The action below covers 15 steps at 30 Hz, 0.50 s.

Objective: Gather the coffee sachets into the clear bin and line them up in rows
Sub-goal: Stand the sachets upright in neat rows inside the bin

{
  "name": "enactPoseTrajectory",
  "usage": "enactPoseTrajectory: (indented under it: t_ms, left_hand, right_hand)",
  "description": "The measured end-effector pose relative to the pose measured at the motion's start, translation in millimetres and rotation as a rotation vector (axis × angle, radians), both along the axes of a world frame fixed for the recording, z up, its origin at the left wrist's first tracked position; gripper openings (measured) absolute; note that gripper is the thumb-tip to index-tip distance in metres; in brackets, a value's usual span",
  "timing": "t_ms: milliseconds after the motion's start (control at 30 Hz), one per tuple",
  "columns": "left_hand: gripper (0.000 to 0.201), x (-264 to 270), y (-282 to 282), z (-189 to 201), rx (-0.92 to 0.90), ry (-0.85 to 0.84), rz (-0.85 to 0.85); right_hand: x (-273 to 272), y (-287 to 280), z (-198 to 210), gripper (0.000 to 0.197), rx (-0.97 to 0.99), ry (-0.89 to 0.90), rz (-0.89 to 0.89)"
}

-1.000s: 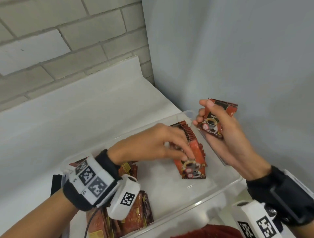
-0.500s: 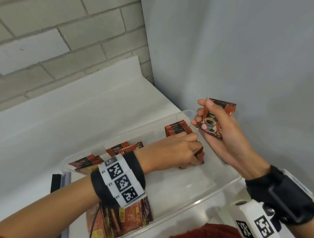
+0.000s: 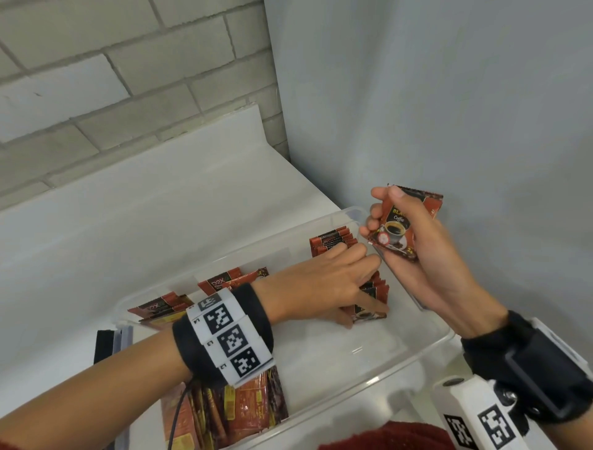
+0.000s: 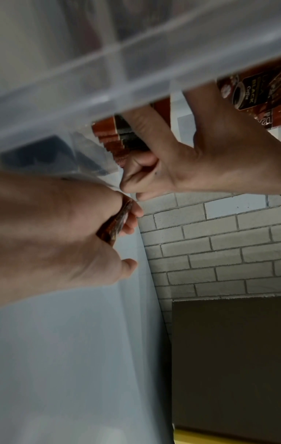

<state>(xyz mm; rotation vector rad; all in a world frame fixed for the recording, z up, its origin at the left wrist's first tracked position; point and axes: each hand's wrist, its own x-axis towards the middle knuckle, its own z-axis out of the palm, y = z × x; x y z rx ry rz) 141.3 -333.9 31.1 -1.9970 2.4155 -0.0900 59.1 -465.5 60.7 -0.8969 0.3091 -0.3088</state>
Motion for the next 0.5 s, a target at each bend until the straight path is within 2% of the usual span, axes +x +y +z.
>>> enactPoseTrajectory:
  t_ms: [133,233,333,433,500]
  left_hand:
    - [0.053,-1.0,0.5,1.6,0.001,0.018,-0.021]
    - [0.051,0.7,1.8,3.0,0.006,0.058,-0.006]
    - [0.039,5.3,6.1,11.8,0.015,0.273,0.04]
    - [0.027,14.7,15.1,23.4,-0.006,0.487,0.135]
    - [0.03,21.8,21.7,29.4,0.012,0.581,0.264]
  right_hand:
    - [1.0,-0.3,0.0,0.037,0.09,-0.013,-0.001]
    - [-0.2,-0.7,-0.2,0.031,0.164,-0.047,0.014]
    - [-0.6,-0.6,0.8,0.016,0.202,-0.056,0.018]
    - [-0.2,0.0,1.5,0.025,0.169,-0.026,0.036]
    - [-0.9,0.6,1.7,0.026,0.136,-0.023,0.066]
